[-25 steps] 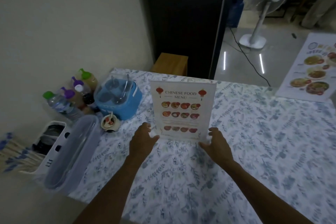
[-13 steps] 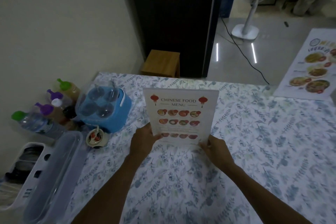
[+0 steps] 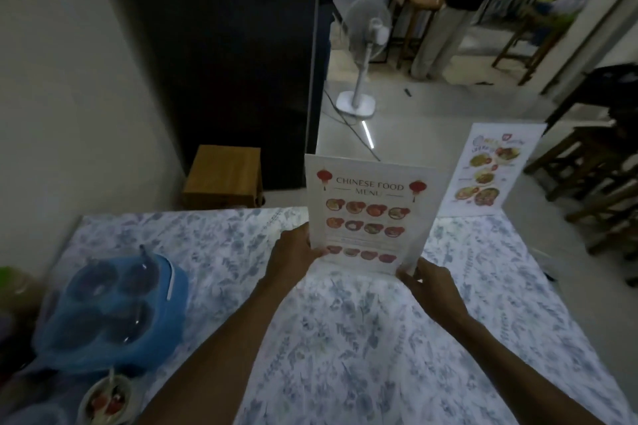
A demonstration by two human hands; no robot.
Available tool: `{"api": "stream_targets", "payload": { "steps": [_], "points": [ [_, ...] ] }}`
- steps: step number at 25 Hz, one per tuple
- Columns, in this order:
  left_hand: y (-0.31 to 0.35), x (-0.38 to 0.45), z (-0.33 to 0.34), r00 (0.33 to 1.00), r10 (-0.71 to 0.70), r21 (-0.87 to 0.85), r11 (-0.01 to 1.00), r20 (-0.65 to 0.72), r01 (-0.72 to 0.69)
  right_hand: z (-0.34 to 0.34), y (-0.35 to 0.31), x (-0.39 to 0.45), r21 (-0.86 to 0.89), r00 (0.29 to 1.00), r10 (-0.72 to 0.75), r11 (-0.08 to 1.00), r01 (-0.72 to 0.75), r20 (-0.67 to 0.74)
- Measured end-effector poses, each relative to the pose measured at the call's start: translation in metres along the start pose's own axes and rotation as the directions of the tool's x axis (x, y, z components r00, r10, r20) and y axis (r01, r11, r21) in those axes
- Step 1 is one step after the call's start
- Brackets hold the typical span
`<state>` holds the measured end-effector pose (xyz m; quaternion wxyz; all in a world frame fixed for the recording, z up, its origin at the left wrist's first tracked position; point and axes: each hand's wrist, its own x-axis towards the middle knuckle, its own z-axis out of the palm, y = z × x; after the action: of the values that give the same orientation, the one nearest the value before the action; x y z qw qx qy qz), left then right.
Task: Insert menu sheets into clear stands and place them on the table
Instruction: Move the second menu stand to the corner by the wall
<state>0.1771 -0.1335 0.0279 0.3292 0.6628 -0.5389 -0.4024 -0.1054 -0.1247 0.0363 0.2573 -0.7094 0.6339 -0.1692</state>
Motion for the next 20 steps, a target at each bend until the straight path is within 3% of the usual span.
{"api": "stream_targets", "payload": {
  "steps": [7,13,20],
  "points": [
    [-0.014,0.048,-0.146,0.995,0.099,-0.009,0.995,-0.003,-0.099,0.042,-0.130,0.063,-0.101,0.999,-0.047,0.994,0.046,-0.010],
    [-0.104,0.042,-0.283,0.988,-0.055,0.089,0.994,-0.141,0.068,0.160,-0.243,0.108,-0.026,0.979,-0.158,0.986,0.163,0.131],
    [-0.196,0.029,-0.383,0.898,-0.238,0.228,0.914,-0.369,0.336,0.270,-0.342,0.146,0.113,0.922,-0.217,0.975,0.190,0.321]
  ]
}}
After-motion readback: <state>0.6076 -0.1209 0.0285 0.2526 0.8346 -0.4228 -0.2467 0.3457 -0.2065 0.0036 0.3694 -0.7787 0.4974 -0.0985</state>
